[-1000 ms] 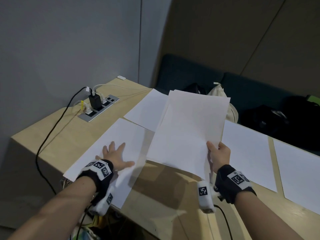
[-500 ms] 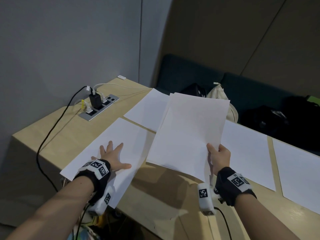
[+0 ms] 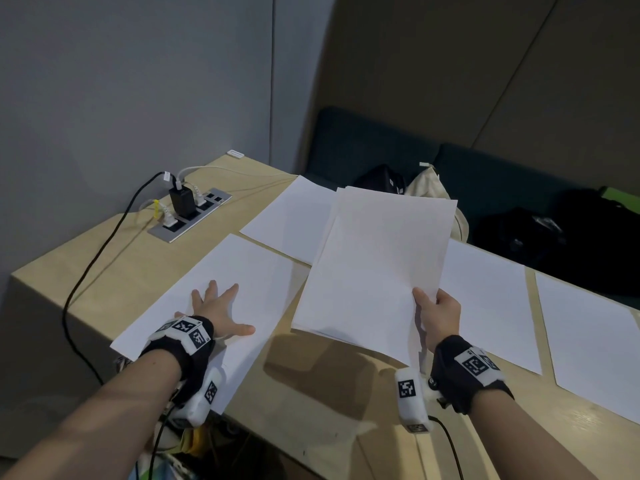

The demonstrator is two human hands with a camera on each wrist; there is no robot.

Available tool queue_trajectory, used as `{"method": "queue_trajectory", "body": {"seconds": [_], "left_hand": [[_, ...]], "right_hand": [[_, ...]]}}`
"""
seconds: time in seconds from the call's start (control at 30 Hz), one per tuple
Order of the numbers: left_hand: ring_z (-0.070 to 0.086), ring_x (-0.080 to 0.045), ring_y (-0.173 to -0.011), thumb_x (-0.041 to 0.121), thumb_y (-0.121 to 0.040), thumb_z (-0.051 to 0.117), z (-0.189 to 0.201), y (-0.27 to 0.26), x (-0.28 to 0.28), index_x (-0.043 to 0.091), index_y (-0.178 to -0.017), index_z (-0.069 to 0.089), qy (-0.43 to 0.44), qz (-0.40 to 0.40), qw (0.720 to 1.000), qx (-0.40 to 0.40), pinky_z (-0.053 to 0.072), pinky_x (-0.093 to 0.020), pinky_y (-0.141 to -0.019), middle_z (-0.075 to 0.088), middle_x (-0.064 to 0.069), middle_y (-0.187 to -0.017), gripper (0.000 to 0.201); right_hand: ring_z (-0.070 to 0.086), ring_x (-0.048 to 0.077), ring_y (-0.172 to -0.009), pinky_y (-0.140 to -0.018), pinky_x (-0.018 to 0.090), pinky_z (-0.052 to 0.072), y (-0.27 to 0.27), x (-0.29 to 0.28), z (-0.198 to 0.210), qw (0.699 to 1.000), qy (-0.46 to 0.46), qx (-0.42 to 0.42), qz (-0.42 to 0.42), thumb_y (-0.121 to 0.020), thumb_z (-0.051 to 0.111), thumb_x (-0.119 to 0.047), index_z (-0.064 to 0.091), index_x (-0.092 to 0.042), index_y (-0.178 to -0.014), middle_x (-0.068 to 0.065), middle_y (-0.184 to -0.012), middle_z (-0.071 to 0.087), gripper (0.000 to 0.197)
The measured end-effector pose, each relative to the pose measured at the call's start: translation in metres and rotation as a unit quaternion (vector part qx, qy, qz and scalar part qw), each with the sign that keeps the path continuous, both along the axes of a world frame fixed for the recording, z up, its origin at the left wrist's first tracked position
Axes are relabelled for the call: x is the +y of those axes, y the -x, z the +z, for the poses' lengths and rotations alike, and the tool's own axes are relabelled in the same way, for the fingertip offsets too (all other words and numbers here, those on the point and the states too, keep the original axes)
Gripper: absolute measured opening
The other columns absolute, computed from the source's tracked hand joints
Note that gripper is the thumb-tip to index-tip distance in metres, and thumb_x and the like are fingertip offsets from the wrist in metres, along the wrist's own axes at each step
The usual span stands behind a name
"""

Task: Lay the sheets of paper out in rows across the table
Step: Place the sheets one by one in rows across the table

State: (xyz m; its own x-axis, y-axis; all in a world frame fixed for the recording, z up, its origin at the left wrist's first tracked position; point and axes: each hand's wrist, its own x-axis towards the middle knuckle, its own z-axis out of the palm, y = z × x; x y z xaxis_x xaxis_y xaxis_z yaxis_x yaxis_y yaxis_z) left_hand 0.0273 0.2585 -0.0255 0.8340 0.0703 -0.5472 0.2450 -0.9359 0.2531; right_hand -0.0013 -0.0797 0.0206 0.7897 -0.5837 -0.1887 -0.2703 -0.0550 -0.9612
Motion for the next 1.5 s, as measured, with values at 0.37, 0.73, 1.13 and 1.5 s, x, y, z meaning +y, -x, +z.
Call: {"method": "queue_trajectory", "body": {"seconds": [0.37,0.73,1.13,1.5], "left_hand": [[-0.015,-0.035,-0.146,0.059,-0.072,0.065,0.002,0.004,0.002,0.037,-0.150,0.000,0.011,-0.003,1.000,-0.006,0.013,-0.066,-0.110,-0.018,-0.004,-0.159,0.104],[0.056,-0.025,-0.108,0.025,-0.096,0.046,0.065,-0.004,-0.065,0.009,-0.119,0.057,0.389,0.081,0.910,-0.119,0.040,-0.029,-0.090,0.057,-0.015,-0.117,0.030],[0.066,-0.018,-0.078,0.000,-0.082,0.066,0.067,0.011,-0.107,-0.007,-0.113,0.060,0.497,0.185,0.843,-0.091,0.056,-0.017,-0.054,0.068,-0.019,-0.106,0.033],[0.067,-0.020,-0.078,0.007,-0.076,0.074,0.066,0.030,-0.136,0.013,-0.082,0.061,0.512,0.187,0.832,-0.103,0.058,-0.028,-0.065,0.069,-0.008,-0.088,0.016]], "right_hand": [[0.058,0.028,-0.089,-0.087,0.036,0.048,0.004,0.002,0.001,1.000,-0.003,0.001,0.011,-0.090,0.055,-0.007,0.060,0.004,-0.106,0.013,-0.101,0.063,0.020],[0.061,0.019,-0.073,-0.066,0.023,0.052,0.010,0.009,0.002,0.996,-0.038,-0.005,0.082,-0.091,0.055,-0.006,0.060,0.000,-0.104,0.009,-0.088,0.065,0.016],[0.062,0.026,-0.076,-0.073,0.031,0.055,0.047,-0.025,0.001,0.995,-0.086,-0.015,0.053,-0.088,0.058,-0.004,0.063,0.003,-0.105,0.015,-0.095,0.066,0.019],[0.064,0.020,-0.075,-0.065,0.019,0.057,0.081,-0.058,-0.006,0.994,-0.103,-0.048,0.000,-0.089,0.056,-0.002,0.060,0.009,-0.112,0.010,-0.092,0.067,0.026]]}}
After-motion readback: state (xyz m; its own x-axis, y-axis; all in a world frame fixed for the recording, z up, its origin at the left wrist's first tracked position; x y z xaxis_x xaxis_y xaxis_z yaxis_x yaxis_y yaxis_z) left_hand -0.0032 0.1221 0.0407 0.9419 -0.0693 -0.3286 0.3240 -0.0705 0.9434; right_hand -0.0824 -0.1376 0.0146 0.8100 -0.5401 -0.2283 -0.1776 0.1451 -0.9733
